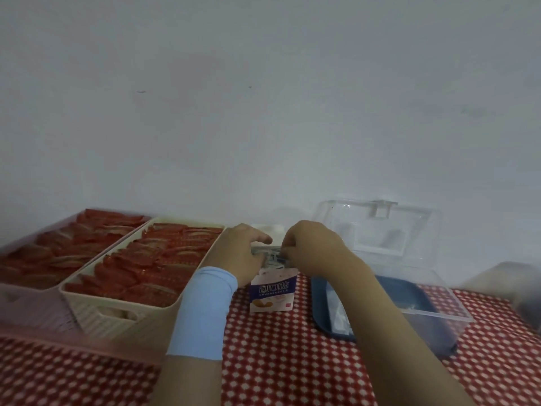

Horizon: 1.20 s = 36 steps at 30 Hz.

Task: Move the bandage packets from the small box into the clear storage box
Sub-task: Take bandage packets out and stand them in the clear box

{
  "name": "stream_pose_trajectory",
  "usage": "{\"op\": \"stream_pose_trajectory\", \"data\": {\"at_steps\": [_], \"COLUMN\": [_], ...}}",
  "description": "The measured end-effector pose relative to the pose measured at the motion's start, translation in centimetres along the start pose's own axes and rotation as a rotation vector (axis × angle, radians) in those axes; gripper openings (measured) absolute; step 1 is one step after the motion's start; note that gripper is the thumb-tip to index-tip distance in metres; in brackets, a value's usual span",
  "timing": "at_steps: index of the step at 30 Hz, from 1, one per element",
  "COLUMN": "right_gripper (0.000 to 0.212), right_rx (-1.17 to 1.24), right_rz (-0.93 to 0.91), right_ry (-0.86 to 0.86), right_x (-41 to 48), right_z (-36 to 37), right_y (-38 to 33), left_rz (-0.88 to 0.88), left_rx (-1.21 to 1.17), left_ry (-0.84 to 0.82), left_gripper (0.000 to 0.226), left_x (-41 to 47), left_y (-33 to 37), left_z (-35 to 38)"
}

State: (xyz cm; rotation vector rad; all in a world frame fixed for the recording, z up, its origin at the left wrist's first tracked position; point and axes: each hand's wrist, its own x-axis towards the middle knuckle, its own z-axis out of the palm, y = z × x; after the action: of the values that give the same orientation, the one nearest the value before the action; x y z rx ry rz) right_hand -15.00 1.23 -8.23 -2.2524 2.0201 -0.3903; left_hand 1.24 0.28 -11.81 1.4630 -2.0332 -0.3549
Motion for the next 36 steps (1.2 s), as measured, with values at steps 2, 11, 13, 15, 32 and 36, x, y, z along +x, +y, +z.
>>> {"op": "stream_pose_trajectory", "data": {"at_steps": [2, 11, 13, 15, 32, 36], "right_gripper": [0.014, 0.015, 0.011, 0.004, 0.011, 0.019], "right_rx": [0.028, 0.449, 0.439, 0.525, 1.035, 1.025], "right_rz": [-0.011, -0.129, -0.140, -0.125, -0.356, -0.321], "right_ry": [0.059, 0.210, 0.161, 0.182, 0.162, 0.149], "right_x": [-0.2, -0.5, -0.4, -0.4, -2.0, -1.6], "right_z": [0.2, 1.2, 1.0, 0.5, -1.6, -1.1], "right_y": [0.1, 1.4, 1.8, 2.2, 1.4, 1.2], "left_rz": [-0.003, -0.007, -0.004, 0.003, -0.161, -0.176], "left_rx": [0.018, -0.068, -0.071, -0.117, -1.331, -1.313], "left_ry": [-0.008, 0.067, 0.074, 0.083, -0.325, -0.244], "left_gripper": [0.029, 0.008, 0.016, 0.018, 0.027, 0.021], "left_x": [0.2, -0.2, -0.2, -0.1, -2.3, -1.9], "left_y": [0.1, 1.0, 1.1, 1.0, 2.2, 1.7], "left_z": [0.1, 0.2, 0.2, 0.3, -1.7, -1.5]}}
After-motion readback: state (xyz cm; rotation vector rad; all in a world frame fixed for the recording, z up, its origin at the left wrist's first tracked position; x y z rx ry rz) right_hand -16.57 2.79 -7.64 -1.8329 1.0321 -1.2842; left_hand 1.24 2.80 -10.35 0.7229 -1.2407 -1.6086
